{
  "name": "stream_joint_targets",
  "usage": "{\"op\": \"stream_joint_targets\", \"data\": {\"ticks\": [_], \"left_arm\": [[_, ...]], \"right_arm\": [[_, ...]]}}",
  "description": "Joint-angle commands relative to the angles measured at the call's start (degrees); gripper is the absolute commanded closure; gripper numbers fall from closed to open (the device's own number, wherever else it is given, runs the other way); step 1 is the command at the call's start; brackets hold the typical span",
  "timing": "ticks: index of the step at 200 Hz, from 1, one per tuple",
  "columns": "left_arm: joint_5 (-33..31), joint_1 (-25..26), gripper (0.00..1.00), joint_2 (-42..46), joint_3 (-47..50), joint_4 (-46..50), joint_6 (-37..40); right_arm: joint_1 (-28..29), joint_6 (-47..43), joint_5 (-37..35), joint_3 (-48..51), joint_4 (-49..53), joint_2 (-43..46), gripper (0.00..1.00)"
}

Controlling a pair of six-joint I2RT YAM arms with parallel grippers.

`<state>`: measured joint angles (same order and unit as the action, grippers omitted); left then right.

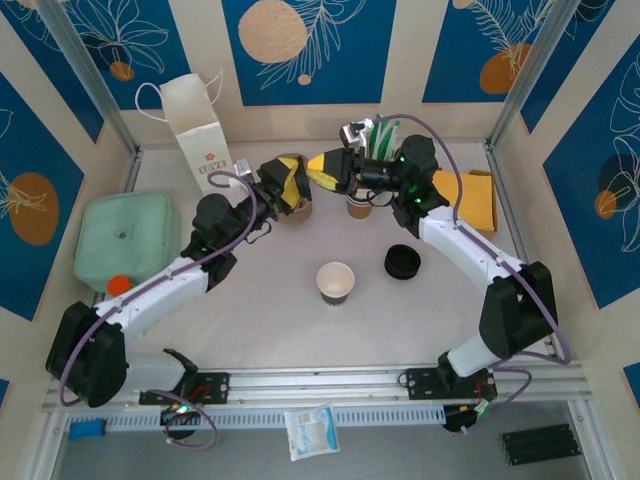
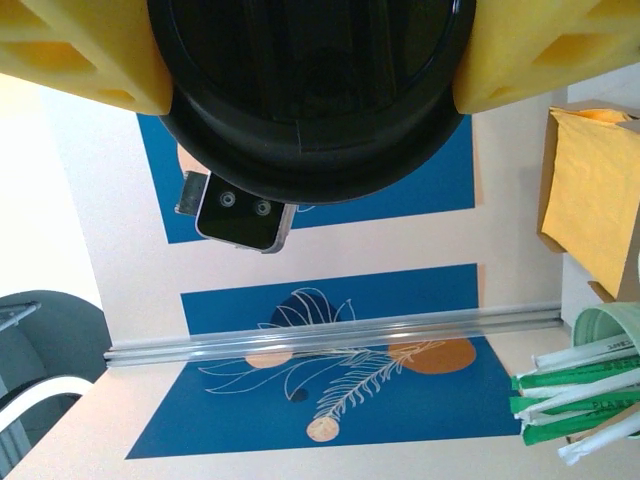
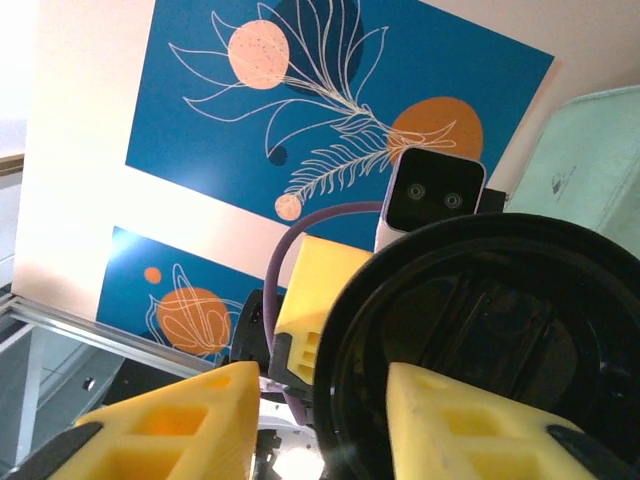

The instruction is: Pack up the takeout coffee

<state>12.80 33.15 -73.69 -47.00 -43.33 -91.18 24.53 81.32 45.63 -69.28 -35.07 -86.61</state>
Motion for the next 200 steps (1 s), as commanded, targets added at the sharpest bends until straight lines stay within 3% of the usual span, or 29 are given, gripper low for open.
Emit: {"op": "stream_joint_targets", "data": {"ticks": [1, 33, 58, 87, 112, 149, 200], "left_arm": [[-1.01, 0.16, 0.30, 1.44, 1.19, -2.20, 2.15], [-0.03, 0.07, 0.30, 3.83, 1.02, 5.03, 8.83], [0.81, 0.03, 0.30, 6.67, -2.04, 17.47, 18.89], [0.11, 0.47, 0.30, 8.85, -6.91, 33.02, 31.06], [-1.04, 1.81, 0.30, 8.85, -11.36, 43.48, 39.42], [-5.69, 6.89, 0.30, 6.72, -16.42, 55.88, 49.30], [-16.14, 16.31, 0.29, 1.74, -20.65, 68.18, 59.39]], "right_arm": [[-1.05, -1.57, 0.23, 1.76, 1.61, 3.14, 0.54], [-3.31, -6.58, 0.02, 4.84, 9.08, 7.70, 0.45], [-4.71, -16.62, -1.97, 6.63, 23.89, 13.01, 0.41], [-4.93, -30.99, -9.65, 7.29, 46.17, 18.78, 0.40], [-4.55, -38.79, -17.00, 8.92, 58.97, 21.98, 0.39], [-3.29, -44.45, -24.79, 14.63, 66.13, 25.41, 0.38], [-1.48, -47.42, -31.29, 21.51, 68.52, 29.59, 0.37]]}}
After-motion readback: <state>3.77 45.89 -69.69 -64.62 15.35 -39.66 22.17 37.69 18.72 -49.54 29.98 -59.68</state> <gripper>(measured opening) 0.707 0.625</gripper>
